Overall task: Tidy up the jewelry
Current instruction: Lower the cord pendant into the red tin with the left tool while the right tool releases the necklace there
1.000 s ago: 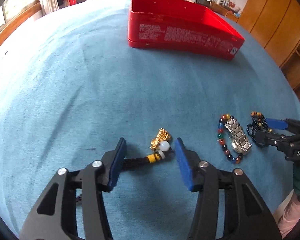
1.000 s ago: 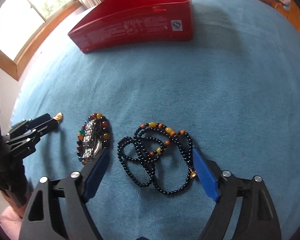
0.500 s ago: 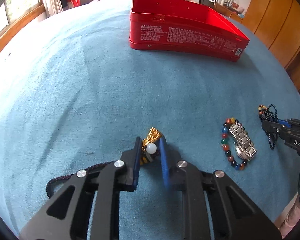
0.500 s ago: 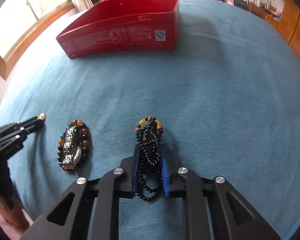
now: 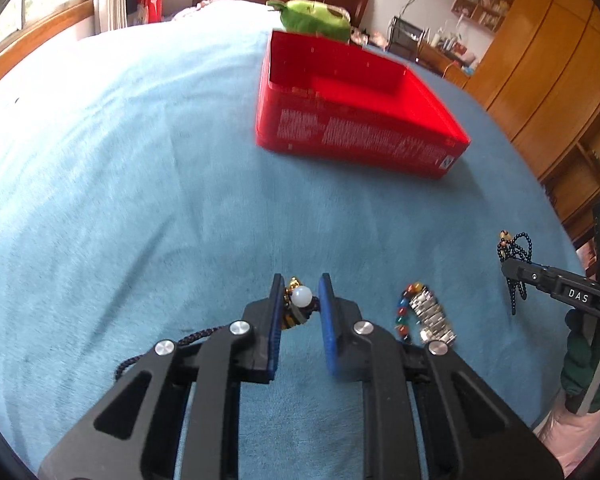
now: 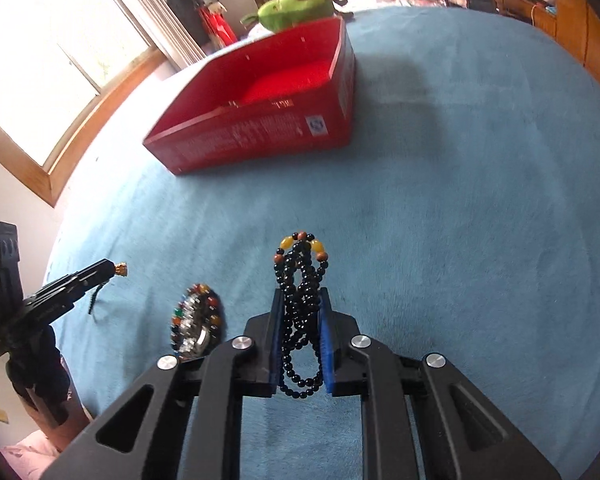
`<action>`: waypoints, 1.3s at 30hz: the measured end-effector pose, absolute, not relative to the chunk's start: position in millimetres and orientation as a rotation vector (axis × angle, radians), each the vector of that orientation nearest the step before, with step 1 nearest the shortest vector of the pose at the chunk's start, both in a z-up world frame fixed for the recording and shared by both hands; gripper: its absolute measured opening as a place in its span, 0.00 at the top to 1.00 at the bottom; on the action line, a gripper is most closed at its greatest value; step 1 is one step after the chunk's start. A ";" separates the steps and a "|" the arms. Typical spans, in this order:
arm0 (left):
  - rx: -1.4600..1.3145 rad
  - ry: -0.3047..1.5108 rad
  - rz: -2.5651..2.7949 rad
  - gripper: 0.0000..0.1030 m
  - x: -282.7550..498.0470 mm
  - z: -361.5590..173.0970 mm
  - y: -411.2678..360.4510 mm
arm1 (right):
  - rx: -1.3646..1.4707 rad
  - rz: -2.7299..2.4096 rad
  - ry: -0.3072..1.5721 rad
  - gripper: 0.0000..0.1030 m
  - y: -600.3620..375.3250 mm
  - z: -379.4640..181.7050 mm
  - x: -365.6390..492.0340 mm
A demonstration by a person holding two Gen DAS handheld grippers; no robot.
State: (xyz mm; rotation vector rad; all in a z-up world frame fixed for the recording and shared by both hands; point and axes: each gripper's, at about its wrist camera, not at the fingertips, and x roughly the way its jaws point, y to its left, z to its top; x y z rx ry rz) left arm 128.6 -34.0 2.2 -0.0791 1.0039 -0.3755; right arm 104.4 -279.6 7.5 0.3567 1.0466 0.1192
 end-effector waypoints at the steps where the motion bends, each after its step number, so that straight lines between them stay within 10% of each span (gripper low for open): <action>1: -0.083 0.995 -0.379 0.85 128.2 7.0 -32.9 | 0.353 0.120 1.041 0.85 -279.2 10.9 106.7; 21: -0.081 0.765 -0.423 0.85 179.2 122.8 -66.9 | 0.302 0.165 0.952 0.85 -282.2 105.4 172.4; 39: -0.076 0.839 -0.425 0.85 335.7 85.2 -147.3 | 0.335 0.120 1.051 0.85 -288.2 48.6 336.8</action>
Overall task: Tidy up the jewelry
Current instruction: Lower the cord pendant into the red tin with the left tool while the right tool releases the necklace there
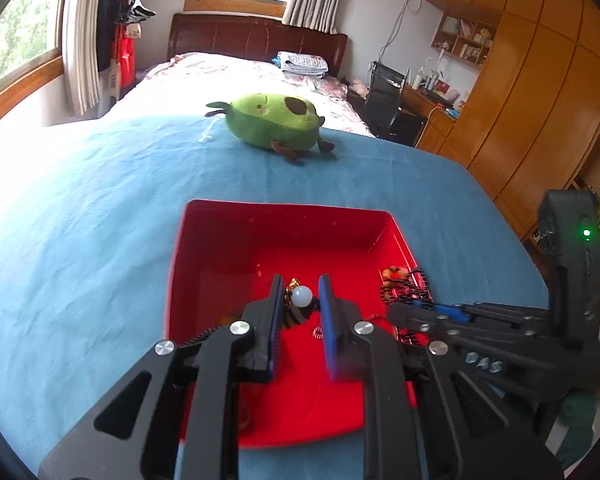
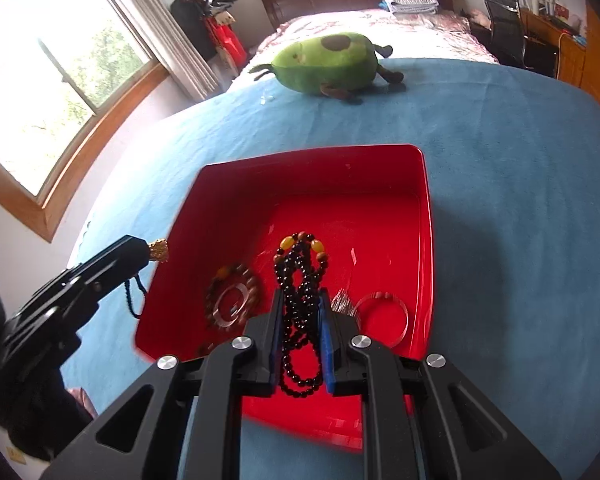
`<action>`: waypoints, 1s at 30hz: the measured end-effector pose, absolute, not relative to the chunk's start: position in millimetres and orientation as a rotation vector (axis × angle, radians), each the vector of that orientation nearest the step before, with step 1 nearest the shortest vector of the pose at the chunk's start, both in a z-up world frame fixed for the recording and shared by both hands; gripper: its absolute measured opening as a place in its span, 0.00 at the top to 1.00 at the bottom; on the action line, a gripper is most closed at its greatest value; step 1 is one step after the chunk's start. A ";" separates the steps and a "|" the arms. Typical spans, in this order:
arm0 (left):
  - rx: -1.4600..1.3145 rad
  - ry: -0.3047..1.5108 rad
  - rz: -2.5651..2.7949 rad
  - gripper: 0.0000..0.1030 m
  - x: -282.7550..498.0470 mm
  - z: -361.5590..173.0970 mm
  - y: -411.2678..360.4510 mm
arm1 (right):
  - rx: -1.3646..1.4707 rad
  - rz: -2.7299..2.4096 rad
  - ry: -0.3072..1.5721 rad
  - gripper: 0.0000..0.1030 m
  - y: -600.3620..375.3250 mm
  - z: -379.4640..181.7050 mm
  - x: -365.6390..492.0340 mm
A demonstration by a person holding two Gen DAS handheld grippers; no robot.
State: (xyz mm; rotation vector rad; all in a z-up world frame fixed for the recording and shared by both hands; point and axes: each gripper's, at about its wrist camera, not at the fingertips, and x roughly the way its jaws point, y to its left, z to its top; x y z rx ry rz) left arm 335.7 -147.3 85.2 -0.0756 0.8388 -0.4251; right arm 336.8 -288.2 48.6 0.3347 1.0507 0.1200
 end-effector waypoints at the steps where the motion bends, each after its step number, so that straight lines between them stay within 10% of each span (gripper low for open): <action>1: -0.076 0.852 -0.427 0.85 342.6 78.8 -151.3 | 0.336 0.117 1.057 0.85 -288.9 43.4 342.2; 15: -0.064 1.030 -0.384 0.82 388.7 10.1 -158.5 | 0.295 0.072 1.097 0.77 -286.6 9.9 362.7; 30: -0.050 0.889 -0.361 0.73 306.4 68.3 -135.4 | 0.325 0.109 0.979 0.72 -296.3 62.2 292.8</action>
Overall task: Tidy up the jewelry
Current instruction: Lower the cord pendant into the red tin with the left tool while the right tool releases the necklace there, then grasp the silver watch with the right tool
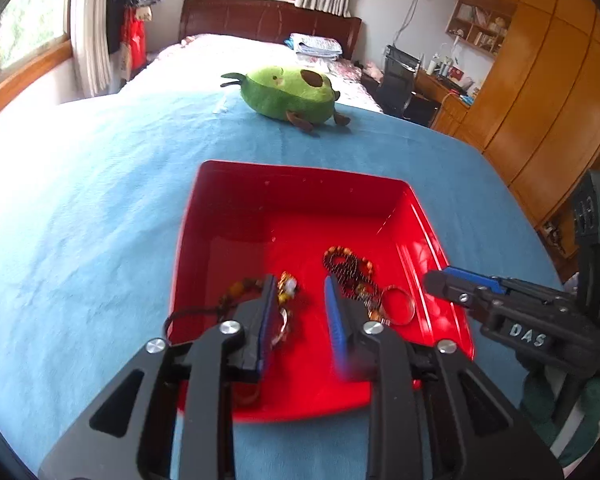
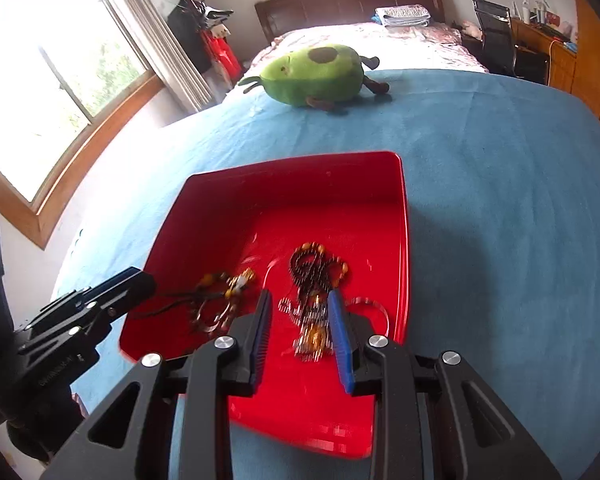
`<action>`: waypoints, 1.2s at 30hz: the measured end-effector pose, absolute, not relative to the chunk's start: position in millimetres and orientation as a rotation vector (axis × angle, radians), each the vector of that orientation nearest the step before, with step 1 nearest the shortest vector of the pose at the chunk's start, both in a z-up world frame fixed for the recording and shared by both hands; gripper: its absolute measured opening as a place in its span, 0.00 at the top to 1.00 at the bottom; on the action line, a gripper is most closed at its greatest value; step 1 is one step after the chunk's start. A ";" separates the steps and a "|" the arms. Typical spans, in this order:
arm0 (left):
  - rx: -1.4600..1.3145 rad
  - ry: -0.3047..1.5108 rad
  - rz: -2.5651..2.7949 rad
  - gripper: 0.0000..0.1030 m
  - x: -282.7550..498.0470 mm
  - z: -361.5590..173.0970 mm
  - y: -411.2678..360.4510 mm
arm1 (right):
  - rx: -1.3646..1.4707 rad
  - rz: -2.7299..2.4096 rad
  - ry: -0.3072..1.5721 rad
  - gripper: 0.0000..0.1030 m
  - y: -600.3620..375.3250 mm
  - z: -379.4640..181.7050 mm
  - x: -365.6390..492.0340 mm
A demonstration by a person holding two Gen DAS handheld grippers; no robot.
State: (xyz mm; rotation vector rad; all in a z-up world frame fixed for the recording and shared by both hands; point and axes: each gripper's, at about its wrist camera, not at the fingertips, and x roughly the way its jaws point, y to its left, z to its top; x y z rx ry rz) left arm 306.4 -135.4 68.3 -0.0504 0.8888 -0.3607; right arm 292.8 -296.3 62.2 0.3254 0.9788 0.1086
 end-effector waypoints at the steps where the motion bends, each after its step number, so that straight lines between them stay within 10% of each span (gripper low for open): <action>1: -0.037 0.882 -0.350 0.69 298.6 69.3 -135.1 | 0.322 0.108 0.976 0.72 -295.4 63.8 282.6; 21: 0.026 0.831 -0.309 0.61 137.2 63.6 -90.2 | 0.264 0.172 1.005 0.72 -247.5 46.5 138.7; 36: -0.060 0.979 -0.302 0.33 96.6 6.5 -46.0 | 0.243 0.255 1.135 0.72 -196.4 3.0 82.7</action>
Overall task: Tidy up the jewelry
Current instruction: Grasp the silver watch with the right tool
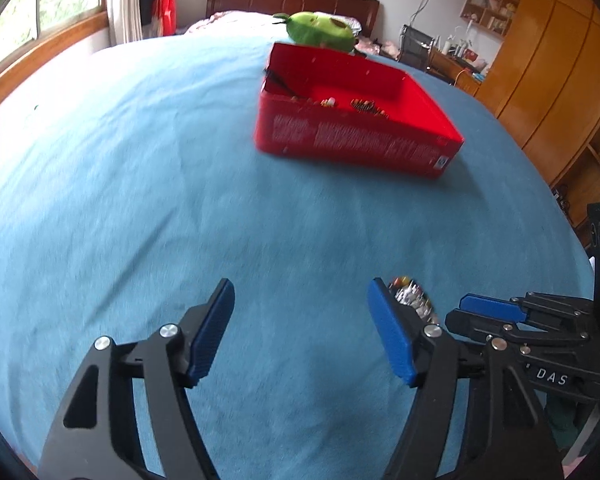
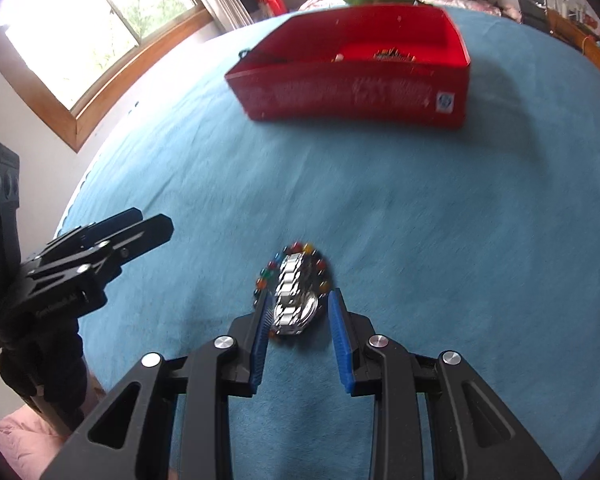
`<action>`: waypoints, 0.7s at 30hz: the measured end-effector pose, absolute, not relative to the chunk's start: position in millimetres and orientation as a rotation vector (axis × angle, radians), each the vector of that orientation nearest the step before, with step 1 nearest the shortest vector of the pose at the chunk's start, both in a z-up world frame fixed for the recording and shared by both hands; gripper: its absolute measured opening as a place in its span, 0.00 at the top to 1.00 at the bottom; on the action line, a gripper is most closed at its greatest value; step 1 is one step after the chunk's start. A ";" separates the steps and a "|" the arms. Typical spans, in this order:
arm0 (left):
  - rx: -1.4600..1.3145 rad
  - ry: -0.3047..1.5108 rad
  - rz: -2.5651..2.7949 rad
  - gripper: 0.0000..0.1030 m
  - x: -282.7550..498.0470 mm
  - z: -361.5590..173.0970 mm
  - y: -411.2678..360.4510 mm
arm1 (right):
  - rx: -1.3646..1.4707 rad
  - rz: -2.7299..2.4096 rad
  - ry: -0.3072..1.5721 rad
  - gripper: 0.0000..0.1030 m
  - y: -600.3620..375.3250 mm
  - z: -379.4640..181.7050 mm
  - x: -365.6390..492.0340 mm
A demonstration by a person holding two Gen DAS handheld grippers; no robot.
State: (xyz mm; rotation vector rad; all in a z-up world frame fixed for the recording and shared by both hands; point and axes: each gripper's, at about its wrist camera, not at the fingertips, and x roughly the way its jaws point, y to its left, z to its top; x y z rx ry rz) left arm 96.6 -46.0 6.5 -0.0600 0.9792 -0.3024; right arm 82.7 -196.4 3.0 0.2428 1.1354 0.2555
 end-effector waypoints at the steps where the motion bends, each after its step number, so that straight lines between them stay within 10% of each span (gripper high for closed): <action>1: -0.063 0.988 -0.300 0.33 95.1 3.0 -43.8 | 0.240 0.255 1.139 0.72 -194.1 1.1 84.1; 21: -0.072 1.006 -0.283 0.32 90.0 -4.5 -27.8 | 0.094 0.196 1.209 0.73 -152.5 -26.9 123.2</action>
